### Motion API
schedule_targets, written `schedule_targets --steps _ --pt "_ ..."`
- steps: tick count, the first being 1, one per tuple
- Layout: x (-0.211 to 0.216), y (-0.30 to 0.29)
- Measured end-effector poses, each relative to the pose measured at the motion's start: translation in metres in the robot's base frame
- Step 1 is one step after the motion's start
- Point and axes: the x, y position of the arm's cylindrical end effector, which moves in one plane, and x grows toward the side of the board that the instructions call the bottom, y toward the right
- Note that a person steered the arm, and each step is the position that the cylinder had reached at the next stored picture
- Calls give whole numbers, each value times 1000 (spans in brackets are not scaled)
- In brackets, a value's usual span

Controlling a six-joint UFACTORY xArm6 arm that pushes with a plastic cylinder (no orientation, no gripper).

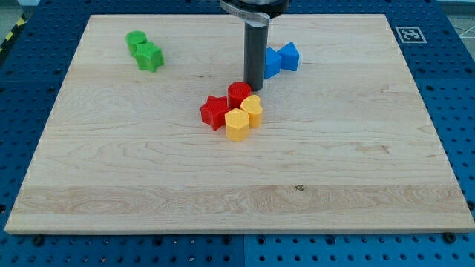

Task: Slide the yellow heart along with yellow hexagon left and down a bit

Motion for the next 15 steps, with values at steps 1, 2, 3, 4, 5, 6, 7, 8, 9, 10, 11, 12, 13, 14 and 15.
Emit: schedule_targets --steps 1,2,3,4,5,6,7,8,9,10,11,12,13,14,15 --pt "19 -11" --pt "32 -15" --pt "34 -8" --pt "11 1" --pt "0 35" --pt "23 54" --pt "51 53" --pt "69 53" --pt "76 51" --pt "77 45" --pt "77 37" --pt "77 29" --pt "79 20" --pt "82 10" --pt "86 29"
